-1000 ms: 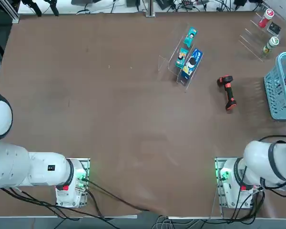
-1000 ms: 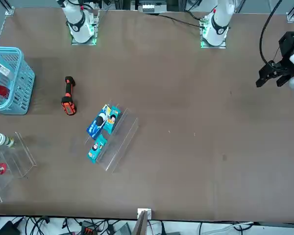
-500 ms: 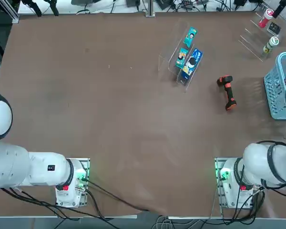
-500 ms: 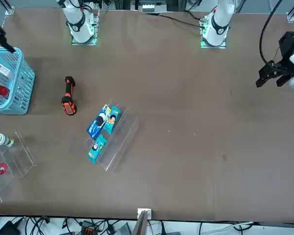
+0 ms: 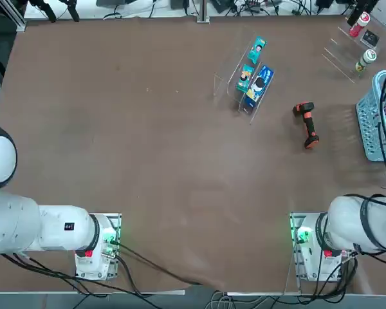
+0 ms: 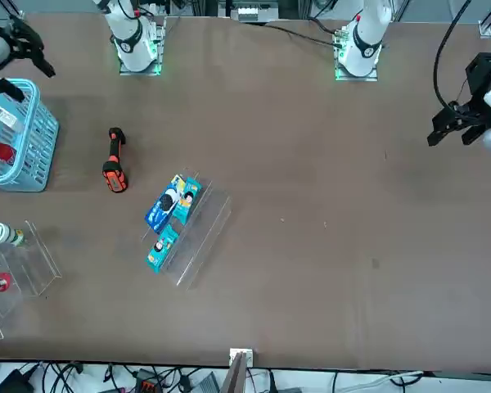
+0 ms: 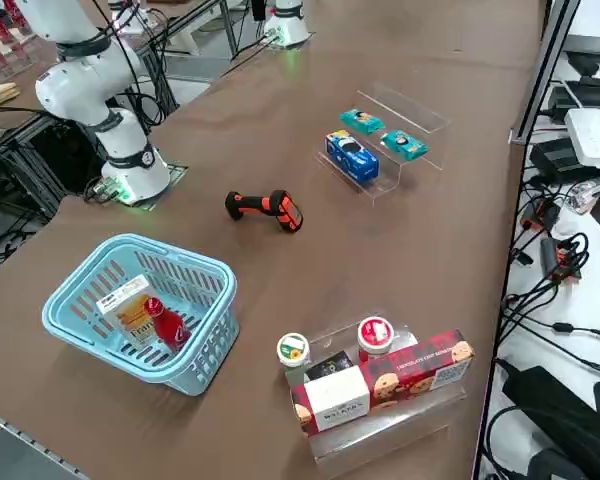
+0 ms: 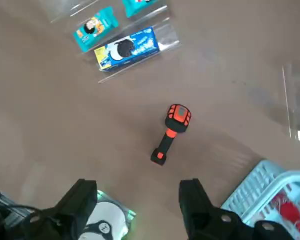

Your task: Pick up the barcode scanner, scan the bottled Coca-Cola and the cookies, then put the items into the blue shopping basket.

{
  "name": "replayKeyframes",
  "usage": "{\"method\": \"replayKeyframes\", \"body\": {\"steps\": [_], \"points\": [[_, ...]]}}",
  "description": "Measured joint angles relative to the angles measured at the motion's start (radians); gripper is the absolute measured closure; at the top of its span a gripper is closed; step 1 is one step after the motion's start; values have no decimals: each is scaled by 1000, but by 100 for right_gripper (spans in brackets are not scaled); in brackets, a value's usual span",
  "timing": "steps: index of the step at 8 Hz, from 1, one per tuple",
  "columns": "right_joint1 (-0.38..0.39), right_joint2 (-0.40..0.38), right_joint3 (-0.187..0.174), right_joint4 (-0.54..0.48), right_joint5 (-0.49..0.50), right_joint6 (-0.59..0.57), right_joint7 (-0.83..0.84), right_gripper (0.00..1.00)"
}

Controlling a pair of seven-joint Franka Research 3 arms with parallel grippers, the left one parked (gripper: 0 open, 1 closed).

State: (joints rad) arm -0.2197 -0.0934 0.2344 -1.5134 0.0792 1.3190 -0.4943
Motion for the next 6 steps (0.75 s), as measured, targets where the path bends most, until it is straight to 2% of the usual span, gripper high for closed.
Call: {"method": "replayKeyframes", "body": {"steps": [3,6], "points": [[20,-49,-17,-7,-9,-41,184,0],[168,-50,-57,-11,-96,-42,444,0]]}}
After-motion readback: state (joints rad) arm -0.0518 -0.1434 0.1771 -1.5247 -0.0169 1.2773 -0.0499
